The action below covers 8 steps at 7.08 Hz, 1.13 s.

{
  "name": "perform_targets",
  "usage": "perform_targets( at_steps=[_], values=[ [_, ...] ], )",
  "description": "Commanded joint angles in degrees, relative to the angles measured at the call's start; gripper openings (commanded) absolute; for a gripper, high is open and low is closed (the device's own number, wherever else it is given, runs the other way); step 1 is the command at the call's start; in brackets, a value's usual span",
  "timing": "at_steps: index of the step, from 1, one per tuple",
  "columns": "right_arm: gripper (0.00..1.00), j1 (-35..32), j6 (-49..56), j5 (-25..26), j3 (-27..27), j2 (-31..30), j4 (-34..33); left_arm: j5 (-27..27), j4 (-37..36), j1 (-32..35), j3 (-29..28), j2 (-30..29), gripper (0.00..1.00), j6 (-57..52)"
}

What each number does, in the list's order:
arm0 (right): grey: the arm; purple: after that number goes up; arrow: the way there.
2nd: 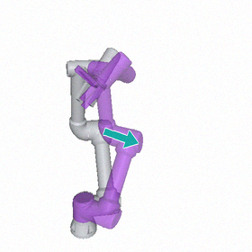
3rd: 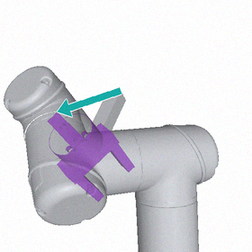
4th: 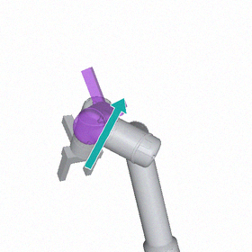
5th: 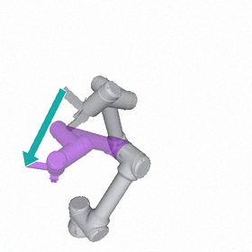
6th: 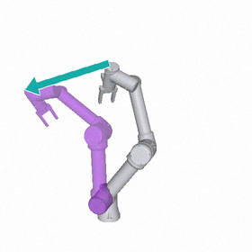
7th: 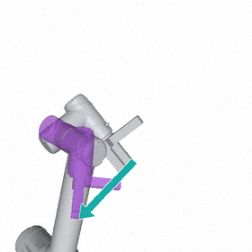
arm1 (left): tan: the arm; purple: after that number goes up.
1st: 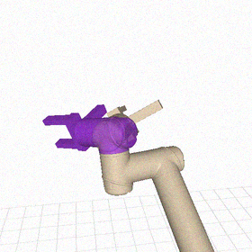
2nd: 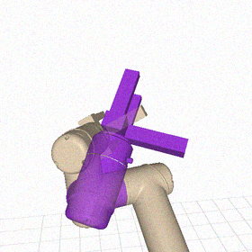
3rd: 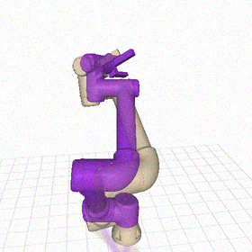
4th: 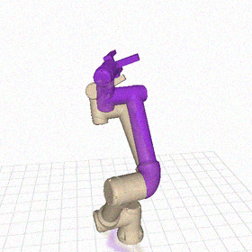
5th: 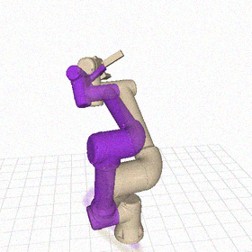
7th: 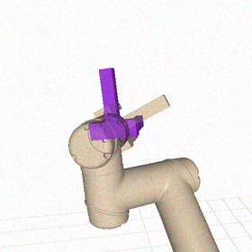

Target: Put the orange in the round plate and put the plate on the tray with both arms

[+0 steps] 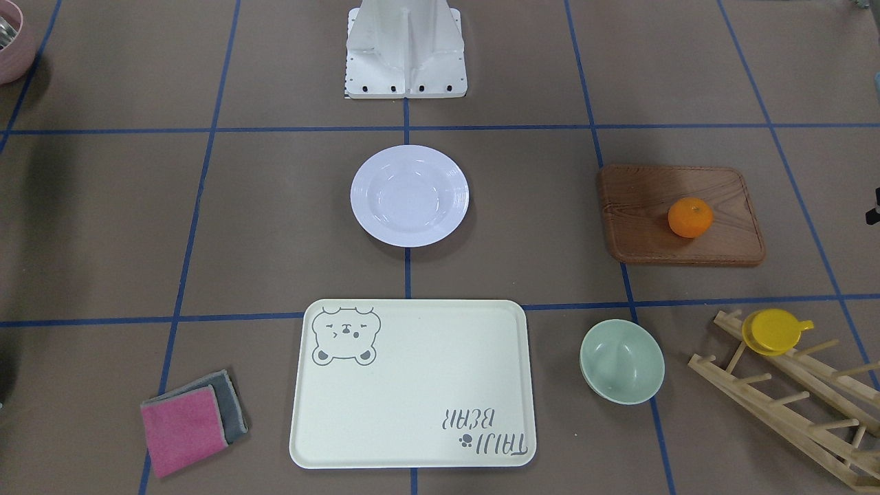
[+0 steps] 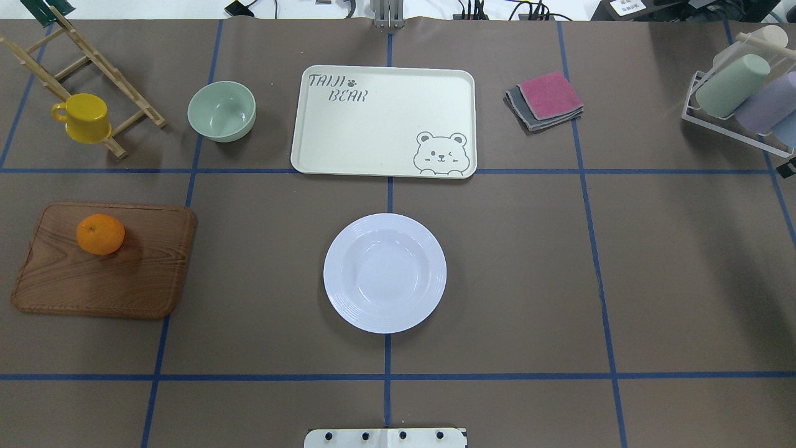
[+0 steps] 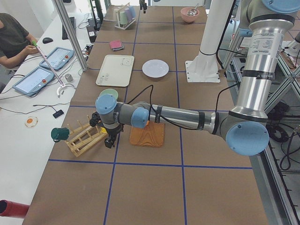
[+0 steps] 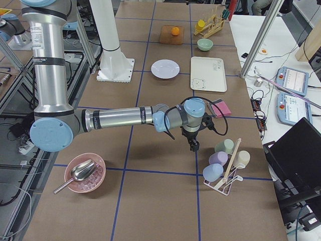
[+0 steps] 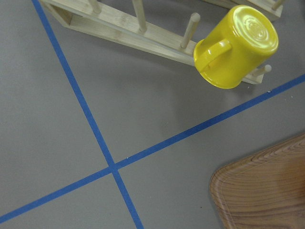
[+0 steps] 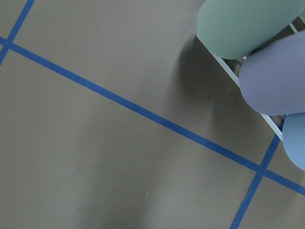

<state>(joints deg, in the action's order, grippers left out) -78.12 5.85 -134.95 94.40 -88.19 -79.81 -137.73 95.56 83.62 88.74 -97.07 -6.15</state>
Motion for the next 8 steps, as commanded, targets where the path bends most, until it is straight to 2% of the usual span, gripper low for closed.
perform_targets(
  at_steps=[1,2,3,4,5,7,8],
  values=[
    [1.0,0.0,-0.1,-0.1,0.3,-0.3,0.0,-1.6,3.2,1.3,-0.8,1.9,0.99,2.3],
    [1.0,0.0,-0.1,-0.1,0.3,-0.2,0.1,-1.2,3.5,1.3,-0.4,2.1,0.99,1.8],
    [1.0,0.0,-0.1,-0.1,0.6,-0.3,0.0,-1.2,6.8,1.2,-0.8,5.5,0.99,1.7],
    [1.0,0.0,-0.1,-0.1,1.0,-0.7,0.1,-1.1,10.5,1.1,-2.0,5.5,0.99,2.4],
    [1.0,0.0,-0.3,-0.1,1.0,-0.7,0.0,-1.4,10.5,1.1,-2.9,3.6,0.99,6.7],
    [1.0,-0.1,-11.9,-2.3,1.1,-0.7,0.0,-1.7,11.1,1.1,-2.5,3.5,0.99,8.8],
    [1.0,-0.1,-12.4,-2.4,3.1,-2.7,0.2,-1.6,11.5,1.0,-2.5,3.4,0.99,8.7]
  ],
)
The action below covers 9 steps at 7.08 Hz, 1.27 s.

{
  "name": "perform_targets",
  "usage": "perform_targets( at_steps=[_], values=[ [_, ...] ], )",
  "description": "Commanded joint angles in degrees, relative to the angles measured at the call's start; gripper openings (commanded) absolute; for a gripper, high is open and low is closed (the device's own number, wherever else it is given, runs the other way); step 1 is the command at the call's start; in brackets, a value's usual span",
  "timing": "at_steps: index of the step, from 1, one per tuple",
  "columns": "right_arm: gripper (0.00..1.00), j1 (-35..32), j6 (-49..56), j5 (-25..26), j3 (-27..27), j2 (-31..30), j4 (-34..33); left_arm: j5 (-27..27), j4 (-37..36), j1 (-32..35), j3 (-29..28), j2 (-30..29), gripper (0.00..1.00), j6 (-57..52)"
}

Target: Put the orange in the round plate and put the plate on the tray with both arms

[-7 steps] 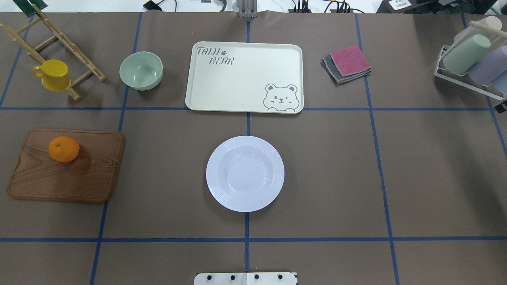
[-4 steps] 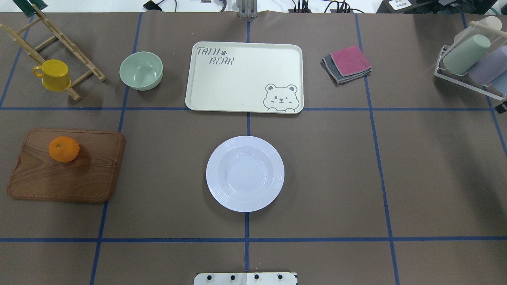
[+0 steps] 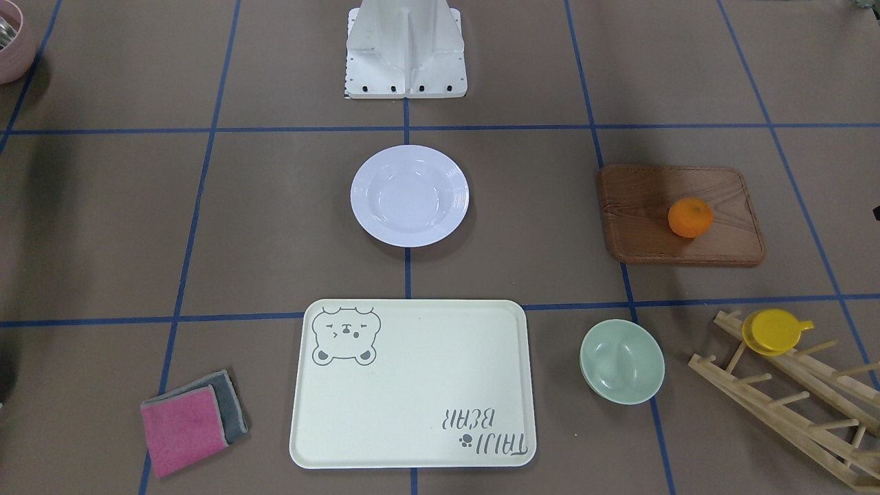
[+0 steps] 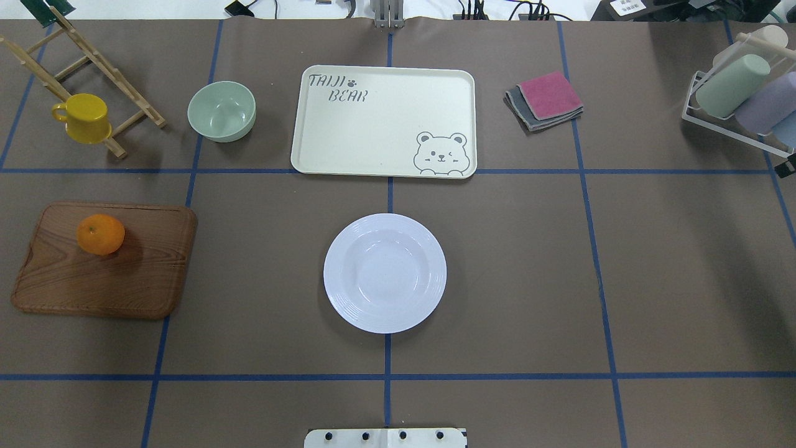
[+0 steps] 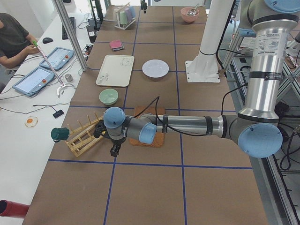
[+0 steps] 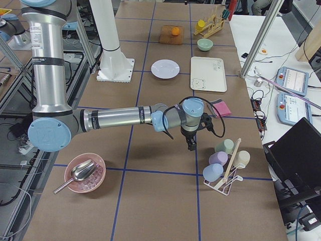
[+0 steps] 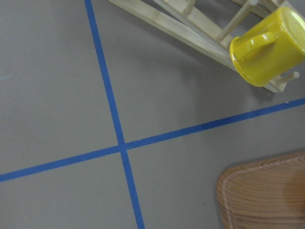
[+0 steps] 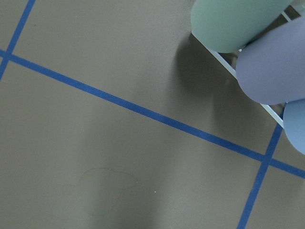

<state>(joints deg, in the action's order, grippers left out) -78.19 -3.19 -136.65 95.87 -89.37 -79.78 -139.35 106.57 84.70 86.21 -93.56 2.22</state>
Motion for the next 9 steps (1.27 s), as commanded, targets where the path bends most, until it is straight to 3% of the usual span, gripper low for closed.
perform_targets(
  at_steps=[1,7,9],
  values=[
    [1.0,0.2,-3.4,-0.8,2.3,-2.0,0.5,0.2,0.6,-0.1,0.0,-0.2,0.99,0.3],
    [1.0,6.9,-6.2,-1.6,2.7,-1.9,4.8,-0.1,3.3,-1.5,3.5,0.0,0.99,0.8],
    [1.0,9.5,-8.9,-1.4,2.9,-1.0,5.1,0.8,8.1,-9.0,4.1,-0.1,0.99,10.7]
  ],
)
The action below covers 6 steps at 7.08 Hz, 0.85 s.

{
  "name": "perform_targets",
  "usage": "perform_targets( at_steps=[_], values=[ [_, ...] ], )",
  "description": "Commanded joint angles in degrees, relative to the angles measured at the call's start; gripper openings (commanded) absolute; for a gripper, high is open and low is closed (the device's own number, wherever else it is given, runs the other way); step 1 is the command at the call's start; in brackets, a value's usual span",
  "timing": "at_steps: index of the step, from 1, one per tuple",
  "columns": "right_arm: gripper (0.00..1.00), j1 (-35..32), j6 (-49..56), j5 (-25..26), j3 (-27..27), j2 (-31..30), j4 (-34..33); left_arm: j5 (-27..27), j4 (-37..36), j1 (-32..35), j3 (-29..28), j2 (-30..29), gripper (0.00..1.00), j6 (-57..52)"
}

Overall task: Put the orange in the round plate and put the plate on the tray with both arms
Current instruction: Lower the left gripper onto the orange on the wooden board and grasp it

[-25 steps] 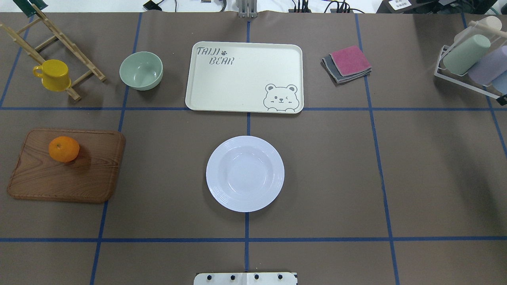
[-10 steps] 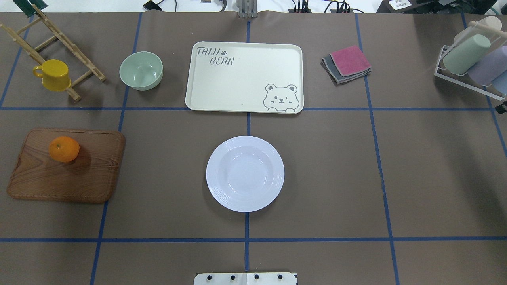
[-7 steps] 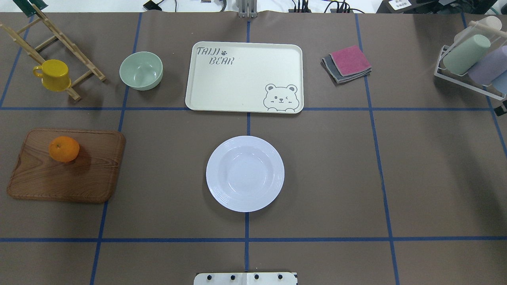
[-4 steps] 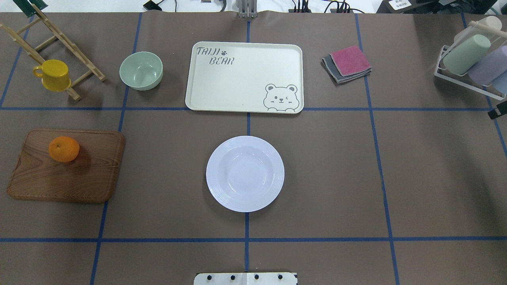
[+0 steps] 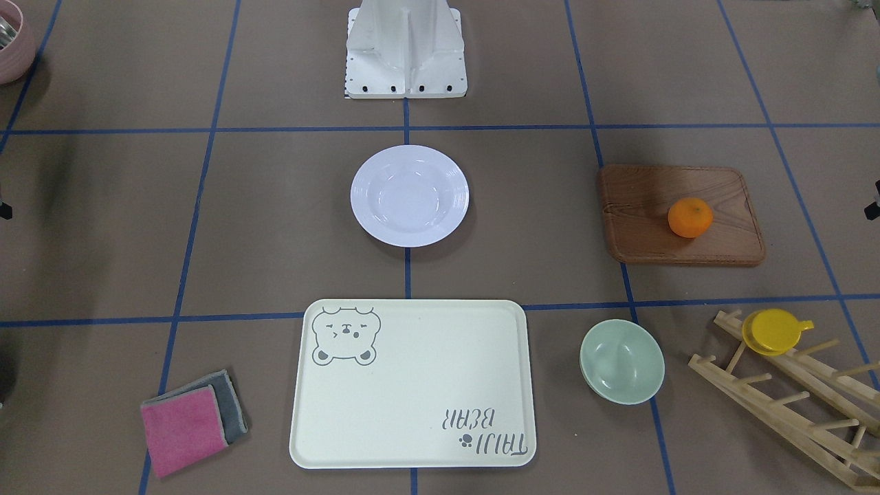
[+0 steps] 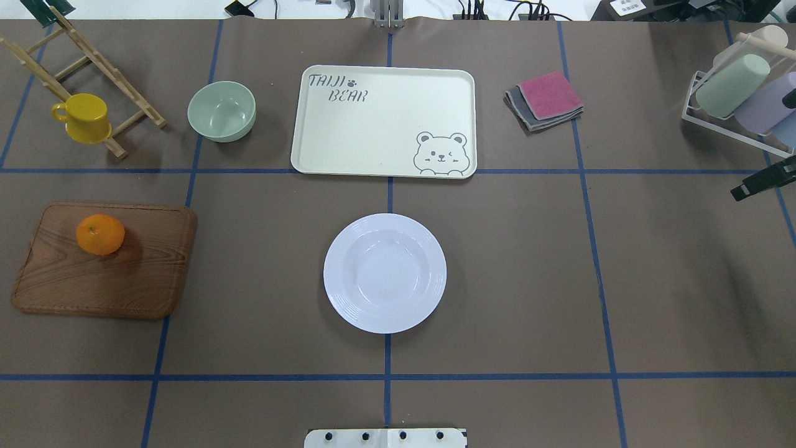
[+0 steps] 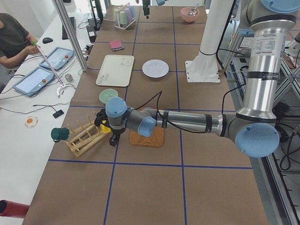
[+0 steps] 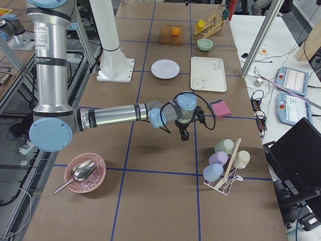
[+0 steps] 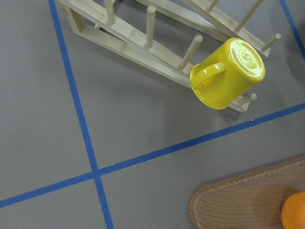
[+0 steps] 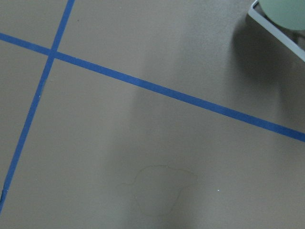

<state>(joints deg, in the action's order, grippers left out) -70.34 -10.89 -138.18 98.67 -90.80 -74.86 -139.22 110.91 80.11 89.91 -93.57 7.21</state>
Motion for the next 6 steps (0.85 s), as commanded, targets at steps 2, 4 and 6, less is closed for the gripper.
perform_targets(
  at_steps=[2,4,6],
  values=[
    [1.0,3.1,-1.1,0.4,0.1,1.4,0.2,7.3,9.7,-14.1,1.8,-0.1,0.99,18.0],
    [1.0,3.7,-1.1,0.4,0.0,1.9,0.2,8.1,9.7,-20.1,8.1,4.0,0.99,27.3],
    [1.0,4.4,-1.1,0.4,0.0,1.9,0.2,10.7,9.8,-23.8,10.1,5.3,0.99,28.3]
  ],
)
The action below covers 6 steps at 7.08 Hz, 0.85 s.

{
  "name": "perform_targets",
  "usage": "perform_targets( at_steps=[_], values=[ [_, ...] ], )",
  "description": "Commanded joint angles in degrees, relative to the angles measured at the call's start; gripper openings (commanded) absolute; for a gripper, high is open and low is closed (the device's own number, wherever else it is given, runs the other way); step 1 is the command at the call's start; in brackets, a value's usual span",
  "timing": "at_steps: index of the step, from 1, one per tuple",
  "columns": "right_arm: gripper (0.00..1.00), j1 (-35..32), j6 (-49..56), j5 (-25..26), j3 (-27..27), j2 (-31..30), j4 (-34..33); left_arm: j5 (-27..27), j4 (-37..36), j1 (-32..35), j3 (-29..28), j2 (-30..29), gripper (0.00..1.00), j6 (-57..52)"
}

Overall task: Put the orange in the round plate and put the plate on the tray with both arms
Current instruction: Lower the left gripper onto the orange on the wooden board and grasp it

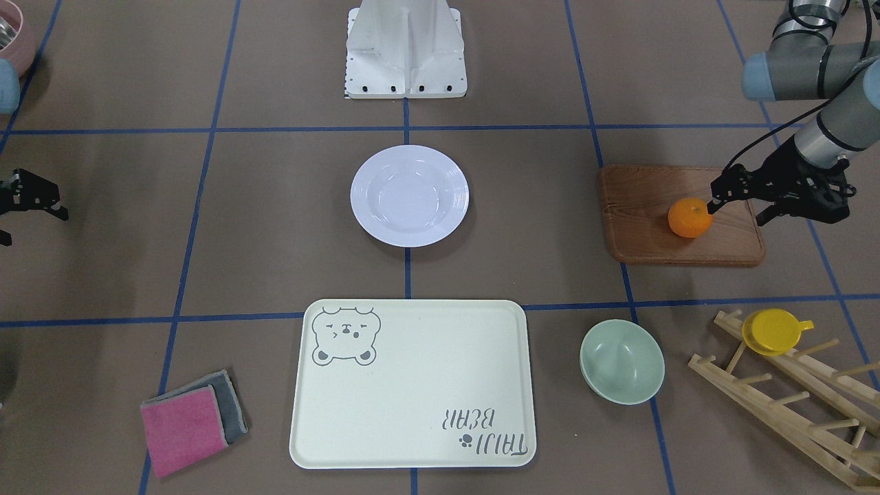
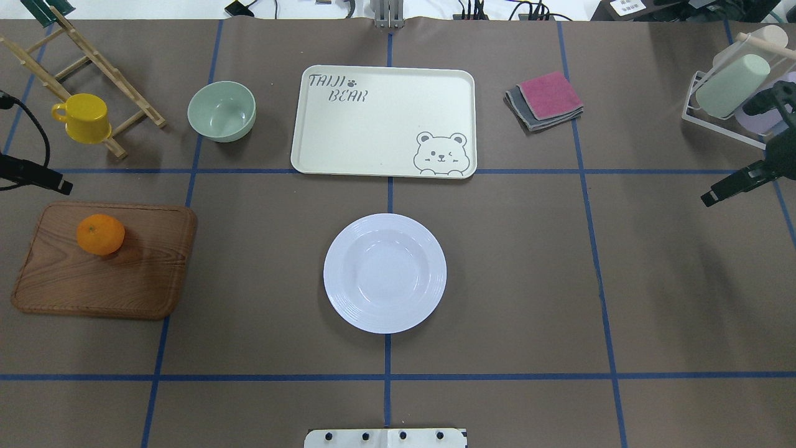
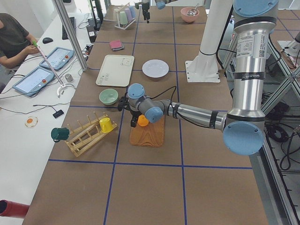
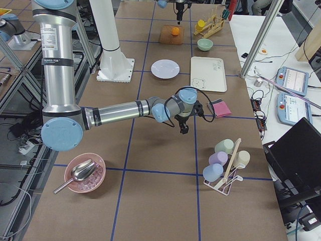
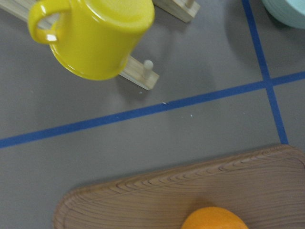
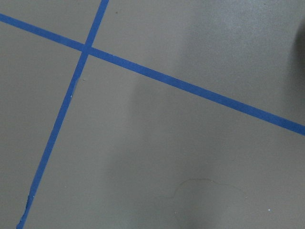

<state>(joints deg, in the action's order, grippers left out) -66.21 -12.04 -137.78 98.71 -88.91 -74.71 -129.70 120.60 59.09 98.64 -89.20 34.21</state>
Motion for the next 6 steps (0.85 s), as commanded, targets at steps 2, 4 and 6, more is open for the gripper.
perform_targets(
  at_steps=[2,4,6],
  values=[
    [1.0,0.8,0.0,0.1,-0.3,0.1,0.0,7.7,0.1,-7.2,1.7,1.1,0.99,4.2],
    [1.0,0.8,0.0,0.1,-0.3,0.1,0.0,8.5,0.0,-8.2,2.0,1.6,0.99,4.3],
    [1.0,0.9,0.0,0.1,-0.4,0.1,0.0,8.7,-0.1,-9.5,1.6,1.6,0.99,4.8]
  ],
)
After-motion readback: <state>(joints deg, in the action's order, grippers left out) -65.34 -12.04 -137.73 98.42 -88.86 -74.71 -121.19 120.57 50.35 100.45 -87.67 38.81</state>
